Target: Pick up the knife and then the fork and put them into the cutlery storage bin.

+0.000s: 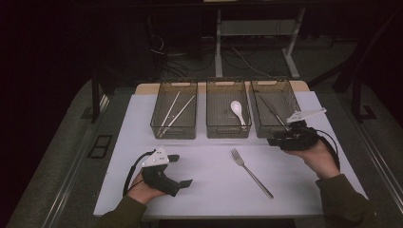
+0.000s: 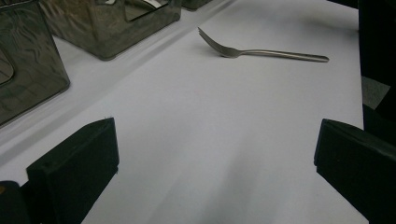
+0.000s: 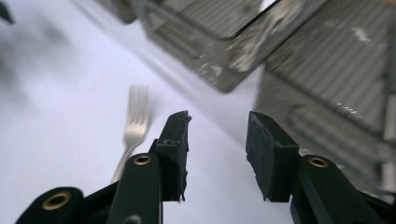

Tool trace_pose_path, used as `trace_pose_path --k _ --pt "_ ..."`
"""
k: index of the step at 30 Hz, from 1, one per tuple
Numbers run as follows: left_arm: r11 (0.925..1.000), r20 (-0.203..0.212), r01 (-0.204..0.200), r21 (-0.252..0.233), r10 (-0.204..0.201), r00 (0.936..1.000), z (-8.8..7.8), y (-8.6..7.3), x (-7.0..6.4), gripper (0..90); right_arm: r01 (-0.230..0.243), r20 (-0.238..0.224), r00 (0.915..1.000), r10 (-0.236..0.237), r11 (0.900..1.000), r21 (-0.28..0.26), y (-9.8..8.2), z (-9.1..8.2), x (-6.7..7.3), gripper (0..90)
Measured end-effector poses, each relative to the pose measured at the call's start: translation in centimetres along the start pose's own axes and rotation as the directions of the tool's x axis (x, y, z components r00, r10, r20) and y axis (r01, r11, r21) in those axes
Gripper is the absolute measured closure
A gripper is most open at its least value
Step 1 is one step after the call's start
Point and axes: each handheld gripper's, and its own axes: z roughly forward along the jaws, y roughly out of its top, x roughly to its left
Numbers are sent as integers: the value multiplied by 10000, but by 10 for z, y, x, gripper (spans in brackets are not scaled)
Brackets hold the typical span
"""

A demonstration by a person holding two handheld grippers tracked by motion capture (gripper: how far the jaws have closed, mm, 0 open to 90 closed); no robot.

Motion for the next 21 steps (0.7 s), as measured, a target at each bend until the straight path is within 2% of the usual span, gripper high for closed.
trace_pose_path --k 9,13,21 --pt "10000 -4 -57 9 57 10000 0 1 -2 0 372 -497 9982 -347 9980 503 -23 10 25 618" --pt "10000 -9 -28 22 28 10000 0 0 -1 0 489 -708 9965 -441 9965 673 -32 12 37 666" --pt "10000 -5 -87 21 87 10000 1 0 -2 0 1012 -1142 9896 -872 9872 1234 -43 30 59 680"
